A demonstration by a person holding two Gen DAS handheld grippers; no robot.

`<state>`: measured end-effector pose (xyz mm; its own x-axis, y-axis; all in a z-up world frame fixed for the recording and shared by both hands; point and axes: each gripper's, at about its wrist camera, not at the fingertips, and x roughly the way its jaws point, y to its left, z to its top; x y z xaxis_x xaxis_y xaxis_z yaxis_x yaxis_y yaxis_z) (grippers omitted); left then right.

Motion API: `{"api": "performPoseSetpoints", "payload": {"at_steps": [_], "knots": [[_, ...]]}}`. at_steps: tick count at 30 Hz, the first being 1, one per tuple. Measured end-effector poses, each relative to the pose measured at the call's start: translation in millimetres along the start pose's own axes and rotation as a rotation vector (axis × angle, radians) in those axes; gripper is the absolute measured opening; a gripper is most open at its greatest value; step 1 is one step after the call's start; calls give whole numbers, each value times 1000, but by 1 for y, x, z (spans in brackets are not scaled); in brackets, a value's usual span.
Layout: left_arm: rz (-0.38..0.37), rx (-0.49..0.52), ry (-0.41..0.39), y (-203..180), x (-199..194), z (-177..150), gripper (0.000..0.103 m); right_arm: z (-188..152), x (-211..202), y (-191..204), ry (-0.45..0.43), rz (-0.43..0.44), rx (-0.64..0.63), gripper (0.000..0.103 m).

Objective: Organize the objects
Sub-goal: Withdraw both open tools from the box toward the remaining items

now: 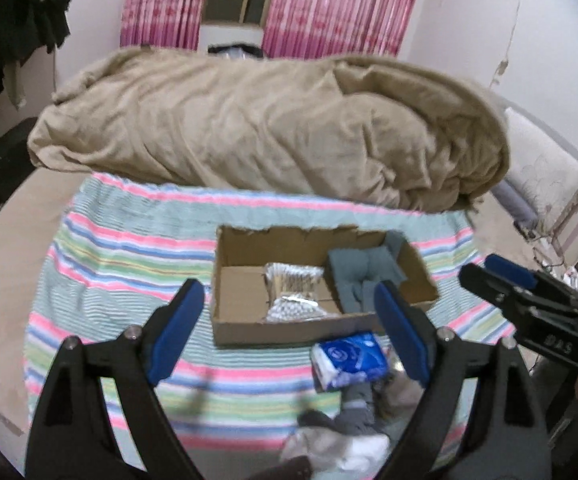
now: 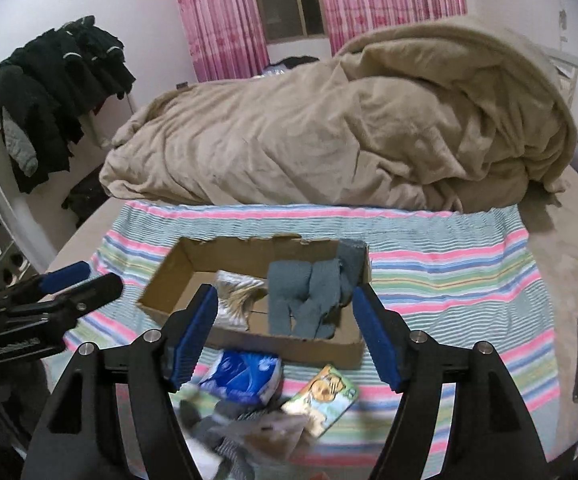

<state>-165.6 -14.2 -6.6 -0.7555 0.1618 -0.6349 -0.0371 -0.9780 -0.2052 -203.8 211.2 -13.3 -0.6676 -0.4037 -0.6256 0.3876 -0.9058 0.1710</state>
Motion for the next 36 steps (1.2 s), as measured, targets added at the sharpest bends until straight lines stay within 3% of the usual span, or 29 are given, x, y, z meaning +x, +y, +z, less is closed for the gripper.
{"api": "performPoseSetpoints", "payload": {"at_steps": [6, 16, 23, 31, 36], "knots": [[-26, 6, -45, -12, -51, -14, 90, -5, -38, 10, -41, -1, -8, 73], [-22, 3, -53, -22, -93, -46, 90, -30, -81, 17, -63, 13, -16, 73], [-12, -7, 8, -23, -89, -76, 90, -53, -87, 17, -40, 14, -37, 73], [38, 21, 98, -27, -59, -109, 90, -81, -74, 10, 13, 29, -26, 73], [25, 4, 150, -26, -38, -122, 90, -97, -61, 7, 52, 33, -28, 73]]}}
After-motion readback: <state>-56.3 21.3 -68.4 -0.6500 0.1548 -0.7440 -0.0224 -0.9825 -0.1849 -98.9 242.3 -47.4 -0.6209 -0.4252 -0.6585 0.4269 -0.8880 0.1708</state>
